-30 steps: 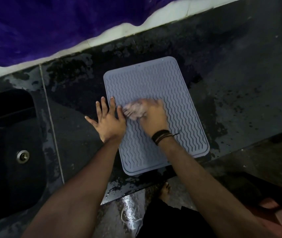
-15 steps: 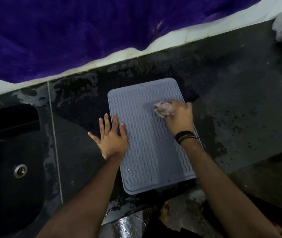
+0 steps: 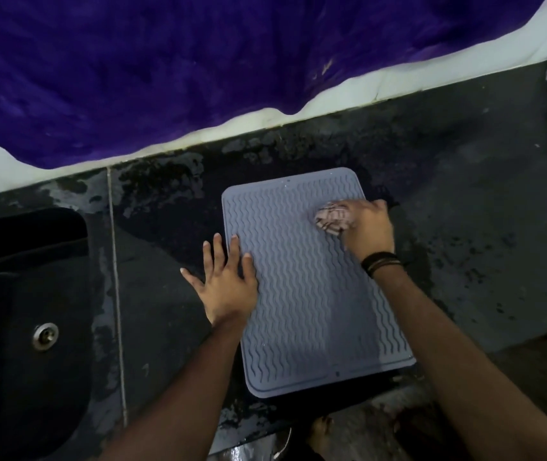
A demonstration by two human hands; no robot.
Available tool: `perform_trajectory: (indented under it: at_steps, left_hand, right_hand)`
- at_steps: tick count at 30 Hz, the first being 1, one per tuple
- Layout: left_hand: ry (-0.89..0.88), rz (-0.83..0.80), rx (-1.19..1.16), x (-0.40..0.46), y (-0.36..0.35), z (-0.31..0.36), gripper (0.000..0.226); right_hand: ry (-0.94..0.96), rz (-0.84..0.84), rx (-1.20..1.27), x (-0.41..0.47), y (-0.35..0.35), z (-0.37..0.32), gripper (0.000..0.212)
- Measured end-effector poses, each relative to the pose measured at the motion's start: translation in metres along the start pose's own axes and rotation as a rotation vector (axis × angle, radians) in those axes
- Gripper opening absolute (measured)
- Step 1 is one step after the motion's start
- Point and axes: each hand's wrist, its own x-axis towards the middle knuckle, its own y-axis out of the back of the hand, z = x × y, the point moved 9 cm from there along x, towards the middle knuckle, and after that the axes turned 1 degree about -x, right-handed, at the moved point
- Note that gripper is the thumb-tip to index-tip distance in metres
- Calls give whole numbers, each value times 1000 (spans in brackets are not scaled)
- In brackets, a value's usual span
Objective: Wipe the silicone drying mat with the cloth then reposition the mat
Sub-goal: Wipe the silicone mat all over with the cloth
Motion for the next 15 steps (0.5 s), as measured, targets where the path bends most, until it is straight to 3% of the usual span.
perform_trajectory:
  at_steps: [5,11,13,15]
  left_hand:
    - [-1,-11,1,0,0,1,55]
    - [1,-19,2,0,1,1,55]
    - [0,-17,3,1,1,1,55]
    - [1,-18,0,1,1,1,55]
  right_hand:
    - [-201,122,43,27,9,-17,33]
    - [158,-50,106,37,-42,-161,36]
    - [193,-34,97,35,-40,-161,45]
    - [213,-32,32,43,-33,-138,41]
